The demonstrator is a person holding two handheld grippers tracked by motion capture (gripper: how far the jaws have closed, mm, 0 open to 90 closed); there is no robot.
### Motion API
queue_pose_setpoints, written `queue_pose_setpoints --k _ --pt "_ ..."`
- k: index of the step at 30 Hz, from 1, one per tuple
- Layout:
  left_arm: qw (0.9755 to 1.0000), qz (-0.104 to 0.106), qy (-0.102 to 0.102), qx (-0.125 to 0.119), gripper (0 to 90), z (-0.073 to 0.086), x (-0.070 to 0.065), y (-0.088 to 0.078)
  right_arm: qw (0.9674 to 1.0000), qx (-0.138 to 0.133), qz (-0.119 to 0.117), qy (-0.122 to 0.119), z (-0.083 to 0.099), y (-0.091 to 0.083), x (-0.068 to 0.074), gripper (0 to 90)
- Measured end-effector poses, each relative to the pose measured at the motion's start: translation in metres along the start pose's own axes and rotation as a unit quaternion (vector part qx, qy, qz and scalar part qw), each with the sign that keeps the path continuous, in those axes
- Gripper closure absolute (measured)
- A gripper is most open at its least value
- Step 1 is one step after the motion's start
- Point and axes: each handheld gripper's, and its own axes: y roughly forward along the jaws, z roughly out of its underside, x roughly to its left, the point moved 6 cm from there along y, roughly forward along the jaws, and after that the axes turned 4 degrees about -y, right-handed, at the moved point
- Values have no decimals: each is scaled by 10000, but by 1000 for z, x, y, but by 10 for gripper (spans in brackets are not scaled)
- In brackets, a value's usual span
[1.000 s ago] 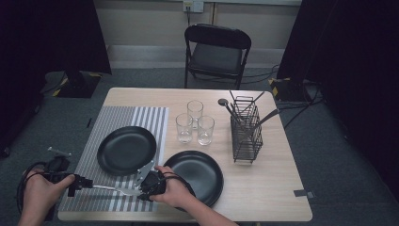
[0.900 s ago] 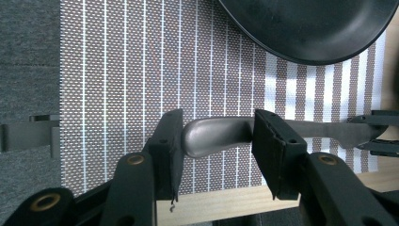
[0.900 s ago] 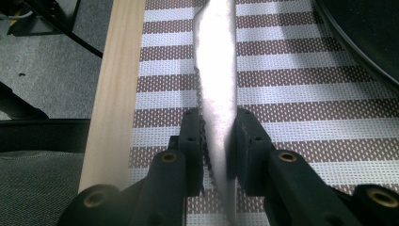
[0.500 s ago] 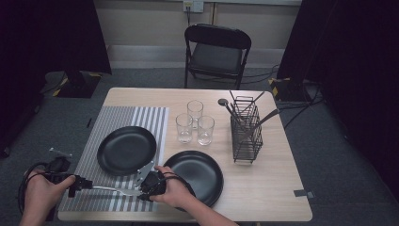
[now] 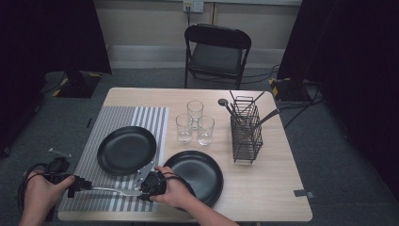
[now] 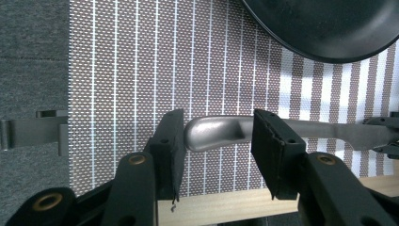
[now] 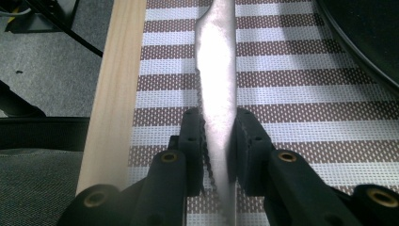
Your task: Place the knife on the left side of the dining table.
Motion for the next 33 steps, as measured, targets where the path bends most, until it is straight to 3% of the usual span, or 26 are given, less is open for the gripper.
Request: queue_pose_setpoints --k 6,18,33 --pt "9999 103 -12 -37 553 -1 -2 -2 10000 -22 -3 -18 0 0 0 755" --pt "9995 238 176 -122 543 -5 -18 -5 10000 -16 0 -36 0 0 0 755" --pt "9989 337 290 -142 535 -7 -31 -7 9999 -10 -5 128 1 0 0 733"
